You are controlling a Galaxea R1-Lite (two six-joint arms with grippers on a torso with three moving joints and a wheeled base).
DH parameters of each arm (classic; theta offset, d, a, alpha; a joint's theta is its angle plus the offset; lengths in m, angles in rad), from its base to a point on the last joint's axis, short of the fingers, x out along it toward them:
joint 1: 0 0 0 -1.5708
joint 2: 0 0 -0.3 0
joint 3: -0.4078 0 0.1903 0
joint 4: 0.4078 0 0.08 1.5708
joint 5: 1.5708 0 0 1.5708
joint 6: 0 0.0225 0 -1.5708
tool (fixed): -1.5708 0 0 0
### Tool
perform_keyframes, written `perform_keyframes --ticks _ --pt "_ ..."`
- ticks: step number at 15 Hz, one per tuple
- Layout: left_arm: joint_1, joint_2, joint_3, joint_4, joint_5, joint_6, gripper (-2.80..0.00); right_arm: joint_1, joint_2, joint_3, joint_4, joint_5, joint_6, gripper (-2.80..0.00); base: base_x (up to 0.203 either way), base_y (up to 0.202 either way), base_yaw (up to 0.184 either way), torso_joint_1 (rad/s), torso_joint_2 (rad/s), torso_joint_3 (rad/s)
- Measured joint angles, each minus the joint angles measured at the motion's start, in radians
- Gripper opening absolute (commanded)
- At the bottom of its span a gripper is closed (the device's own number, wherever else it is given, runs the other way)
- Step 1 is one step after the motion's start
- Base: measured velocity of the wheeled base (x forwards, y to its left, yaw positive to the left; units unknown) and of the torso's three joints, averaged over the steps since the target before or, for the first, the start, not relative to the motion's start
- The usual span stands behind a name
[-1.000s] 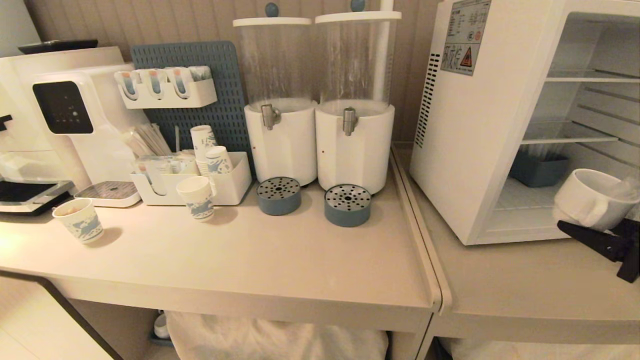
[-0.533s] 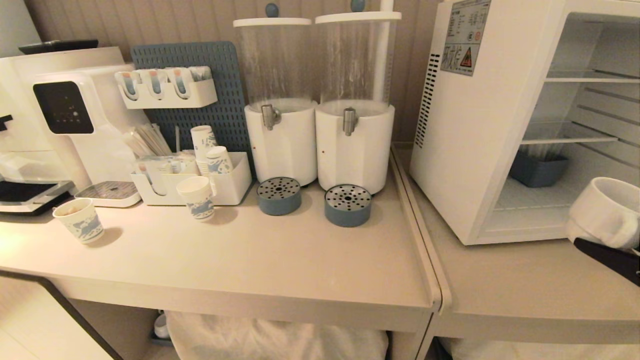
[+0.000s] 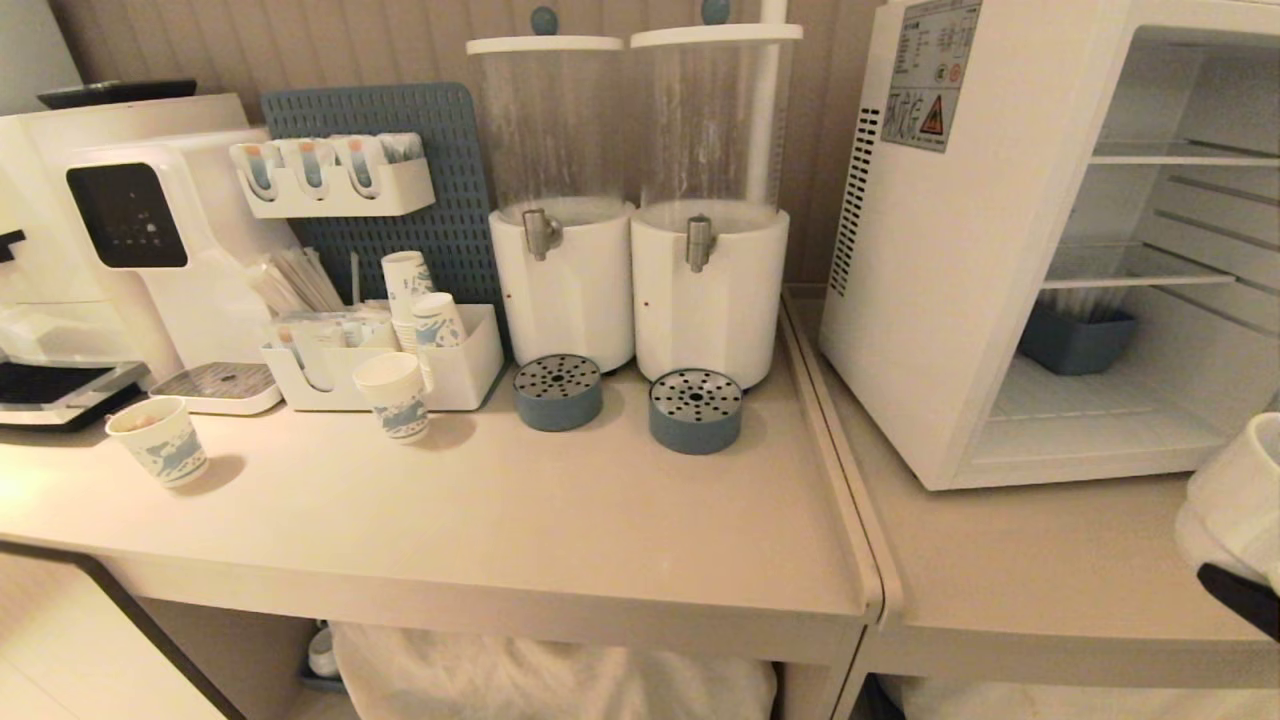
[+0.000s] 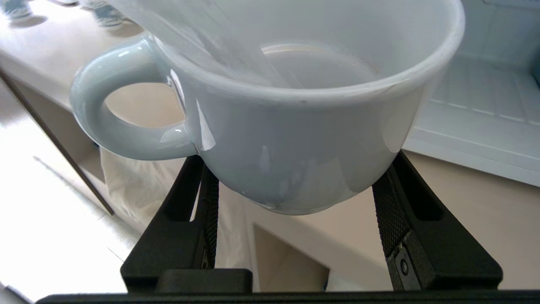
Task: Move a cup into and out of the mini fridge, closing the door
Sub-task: Place the ceramic cup on the table
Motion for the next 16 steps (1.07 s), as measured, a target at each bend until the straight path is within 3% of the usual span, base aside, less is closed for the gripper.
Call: perform_keyframes --ticks 5,10,12,16 --pt "0.000 0.000 0.000 0.000 0.000 0.000 -2.80 0.191 -0.276 0.018 0.188 -0.307 0.036 -2.80 0.000 0.000 0.000 0.000 0.00 0.000" --pt "0.000 0.000 0.000 0.000 0.000 0.000 -2.80 0.230 -0.481 0.082 0.214 -0.646 0.159 -2.80 0.000 0.000 0.000 0.000 0.00 0.000" --pt "0.000 0.000 0.000 0.000 0.000 0.000 -2.80 0.243 -0.530 0.104 0.215 -0.692 0.184 -2.80 0.000 0.000 0.000 0.000 0.00 0.000" --pt "0.000 0.000 0.000 0.000 0.000 0.000 -2.80 0.269 -0.663 0.112 0.366 -0.698 0.193 -2.80 0.000 0.000 0.000 0.000 0.00 0.000"
